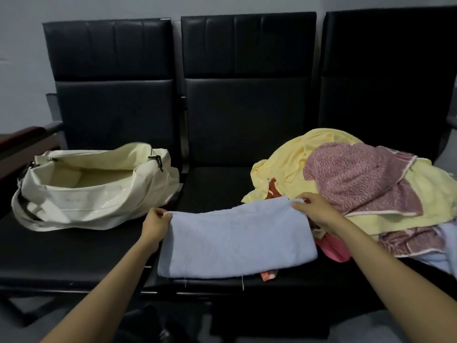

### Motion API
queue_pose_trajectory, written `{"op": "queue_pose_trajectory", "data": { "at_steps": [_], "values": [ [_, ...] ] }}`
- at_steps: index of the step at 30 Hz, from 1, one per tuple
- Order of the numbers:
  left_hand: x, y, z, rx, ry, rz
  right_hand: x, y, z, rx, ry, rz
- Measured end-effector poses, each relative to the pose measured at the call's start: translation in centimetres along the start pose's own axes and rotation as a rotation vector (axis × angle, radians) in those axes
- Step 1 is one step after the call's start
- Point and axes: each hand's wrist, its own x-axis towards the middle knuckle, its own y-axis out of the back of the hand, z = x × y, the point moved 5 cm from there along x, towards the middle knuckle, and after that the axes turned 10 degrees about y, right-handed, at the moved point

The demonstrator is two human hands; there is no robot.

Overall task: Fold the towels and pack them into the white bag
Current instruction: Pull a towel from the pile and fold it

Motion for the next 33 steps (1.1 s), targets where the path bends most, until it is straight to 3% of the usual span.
{"op": "queue_pose_trajectory", "data": {
  "at_steps": [7,17,21,27,30,33],
  "values": [
    [2.7,-0.5,1.0,-0.01,0.003,0.067,4.9,-1.3,-0.5,-0.11,0.074,0.123],
    [2.7,-1.1,0.6,0.121,0.005,0.03,6.9,-3.3,0.6,-0.428,0.108,0.062],
    [2.5,-0.4,0.1,0.365,0.072,-0.071,5.5,-3.9,-0.2,-0.643,0.222,-0.025],
    [0.0,-0.5,-0.1,0.684,0.144,-0.27,1.7,-6.3,-2.4,-0.736,0.371,-0.248],
    [-1.0,-0.7,0.1,0.731,0.133,-0.263,-0.5,-8.1,-2.6,-0.756,0.41,-0.461],
    [-1.5,-0.9,0.1,0.687,0.1,-0.296,-1.8,-9.2,-1.6,-0.782,0.398,-0.55]
  ]
}}
